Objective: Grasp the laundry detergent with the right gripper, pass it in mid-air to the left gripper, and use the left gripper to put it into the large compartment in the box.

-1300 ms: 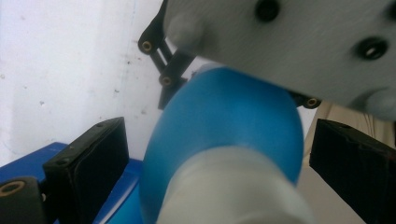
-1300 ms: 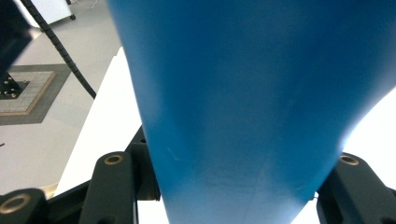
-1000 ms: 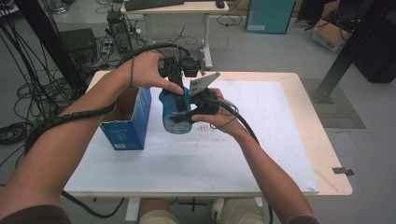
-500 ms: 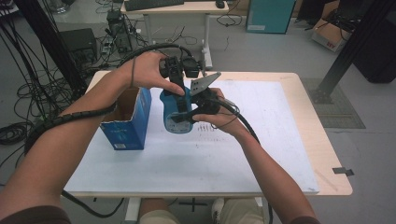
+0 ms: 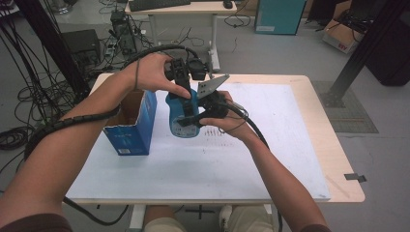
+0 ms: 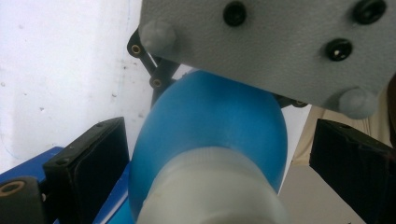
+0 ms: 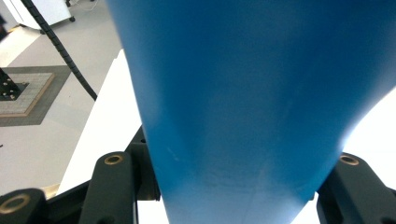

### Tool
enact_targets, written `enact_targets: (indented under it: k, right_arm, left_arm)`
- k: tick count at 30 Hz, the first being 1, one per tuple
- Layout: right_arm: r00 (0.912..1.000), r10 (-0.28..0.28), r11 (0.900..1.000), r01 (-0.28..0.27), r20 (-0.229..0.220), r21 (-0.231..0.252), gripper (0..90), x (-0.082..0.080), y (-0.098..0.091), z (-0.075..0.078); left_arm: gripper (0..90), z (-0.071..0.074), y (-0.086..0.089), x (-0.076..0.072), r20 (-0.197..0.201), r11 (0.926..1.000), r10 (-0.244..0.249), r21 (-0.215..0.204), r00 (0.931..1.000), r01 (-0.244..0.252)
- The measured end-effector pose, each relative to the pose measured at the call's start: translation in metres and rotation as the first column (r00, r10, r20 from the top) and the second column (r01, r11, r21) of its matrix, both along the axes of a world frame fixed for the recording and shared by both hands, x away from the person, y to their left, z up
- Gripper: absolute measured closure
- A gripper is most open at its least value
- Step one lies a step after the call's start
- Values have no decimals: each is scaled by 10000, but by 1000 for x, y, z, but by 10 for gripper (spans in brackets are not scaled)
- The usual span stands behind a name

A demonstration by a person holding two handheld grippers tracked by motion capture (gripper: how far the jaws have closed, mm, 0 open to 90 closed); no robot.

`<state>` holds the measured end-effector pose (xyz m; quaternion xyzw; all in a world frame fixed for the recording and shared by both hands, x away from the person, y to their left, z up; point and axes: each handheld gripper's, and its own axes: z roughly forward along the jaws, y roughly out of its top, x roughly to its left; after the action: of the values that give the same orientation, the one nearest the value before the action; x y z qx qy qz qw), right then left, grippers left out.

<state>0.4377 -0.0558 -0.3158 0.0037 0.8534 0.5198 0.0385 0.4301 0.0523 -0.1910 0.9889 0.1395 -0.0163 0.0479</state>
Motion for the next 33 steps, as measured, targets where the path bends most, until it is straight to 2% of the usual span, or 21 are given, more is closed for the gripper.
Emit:
enact_targets:
  k: [1,2,13,14,15,16,17,18,25,27,28,29,33]
  right_arm:
    - [10000,0,10000,-1,-97,-5,437,-1,0,0]
    - [9990,-48,9999,44,-442,-108,437,-3,0,0]
    - [9992,-32,9999,28,-403,-101,436,-4,1,0]
    - [9988,92,9998,-100,472,158,437,2,0,1]
    - [9987,88,9998,-96,505,147,436,2,0,1]
    - [9989,62,9999,-68,463,127,437,2,0,1]
    - [9990,75,9999,-81,439,137,436,2,0,1]
    - [9988,-41,9999,34,-481,-148,437,-4,-1,1]
    - [9989,-104,9999,101,-451,-82,436,-4,-1,2]
    - [9988,18,9998,-27,480,188,436,1,-2,2]
    - [9988,22,9998,-31,482,185,436,1,-2,2]
    - [9993,-62,9999,59,-367,-96,436,-4,-2,2]
    - [9993,-100,9999,97,-357,-88,436,-4,-2,2]
  left_arm:
    - [52,0,0,0,49,10000,-3,22,10000,3]
    - [52,0,0,0,41,10000,5,57,10000,-5]
    - [52,2,1,-2,88,10000,23,-86,10000,-22]
    - [52,2,2,-1,63,10000,-28,-62,10000,29]
    - [52,3,2,-1,56,10000,-16,-48,10000,16]
    - [52,2,2,-1,179,10000,-55,11,9998,55]
    - [51,2,1,-2,125,10000,12,-37,9999,-11]
    - [52,2,1,-1,92,10000,-10,-45,10000,11]
    - [52,2,0,-3,143,10000,-58,-33,9999,59]
    - [52,3,1,-3,157,9999,-74,-68,9999,75]
    - [52,3,1,-3,245,10000,-52,-36,9997,53]
    - [51,4,1,-3,110,10000,-33,-47,9999,33]
    - [52,4,1,-4,214,9999,-74,-79,9997,76]
